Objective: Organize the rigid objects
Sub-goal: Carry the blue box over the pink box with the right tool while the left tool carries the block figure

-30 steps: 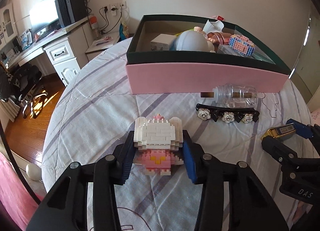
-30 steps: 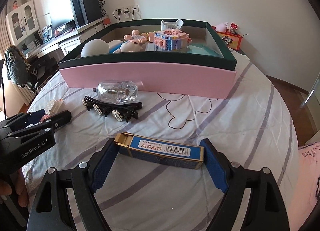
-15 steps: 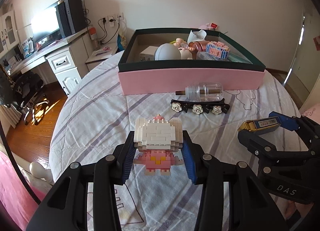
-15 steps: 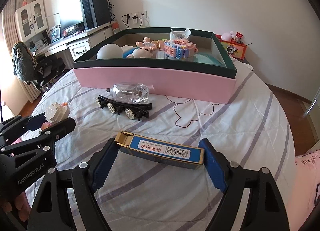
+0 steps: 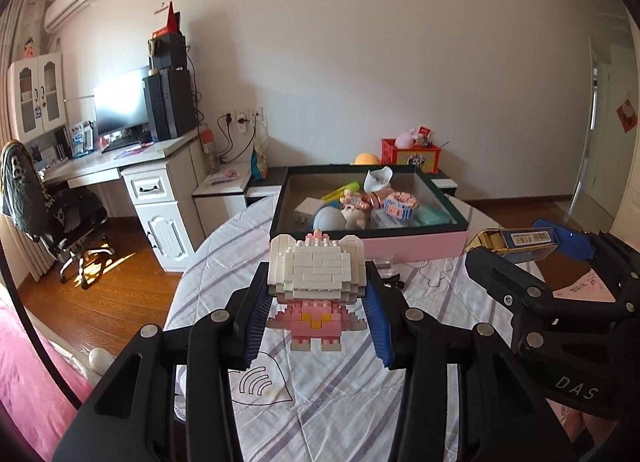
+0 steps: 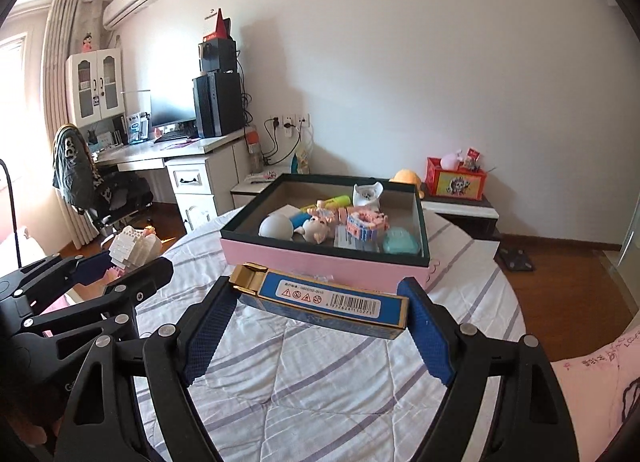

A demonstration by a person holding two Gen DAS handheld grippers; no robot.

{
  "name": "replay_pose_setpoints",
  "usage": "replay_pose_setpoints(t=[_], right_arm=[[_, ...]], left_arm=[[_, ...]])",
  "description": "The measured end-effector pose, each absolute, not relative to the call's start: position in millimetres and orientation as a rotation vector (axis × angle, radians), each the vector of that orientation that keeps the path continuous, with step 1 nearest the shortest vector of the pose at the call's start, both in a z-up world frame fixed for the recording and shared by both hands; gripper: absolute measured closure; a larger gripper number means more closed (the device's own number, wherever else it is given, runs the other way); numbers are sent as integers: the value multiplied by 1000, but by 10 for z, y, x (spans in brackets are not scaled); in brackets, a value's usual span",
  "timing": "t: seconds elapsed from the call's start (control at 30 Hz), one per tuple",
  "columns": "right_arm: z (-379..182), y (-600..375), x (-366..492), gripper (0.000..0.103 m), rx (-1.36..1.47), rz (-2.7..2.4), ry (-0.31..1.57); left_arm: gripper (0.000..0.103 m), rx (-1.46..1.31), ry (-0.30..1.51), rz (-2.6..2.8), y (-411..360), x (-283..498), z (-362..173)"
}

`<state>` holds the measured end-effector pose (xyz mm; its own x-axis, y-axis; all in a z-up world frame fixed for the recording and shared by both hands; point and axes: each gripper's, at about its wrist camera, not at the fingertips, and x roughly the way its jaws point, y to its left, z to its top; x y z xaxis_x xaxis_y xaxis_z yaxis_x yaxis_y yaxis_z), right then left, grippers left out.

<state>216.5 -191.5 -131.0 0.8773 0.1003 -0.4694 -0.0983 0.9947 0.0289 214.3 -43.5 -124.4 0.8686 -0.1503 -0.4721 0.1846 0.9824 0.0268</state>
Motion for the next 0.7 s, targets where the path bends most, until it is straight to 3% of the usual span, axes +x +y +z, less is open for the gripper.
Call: replay_pose_setpoints(t=[0.7], right_arm=[[-673,-1730,1453,19,-31,124,313]], left_arm=[[59,51,297,-124,-232,1348,-693]])
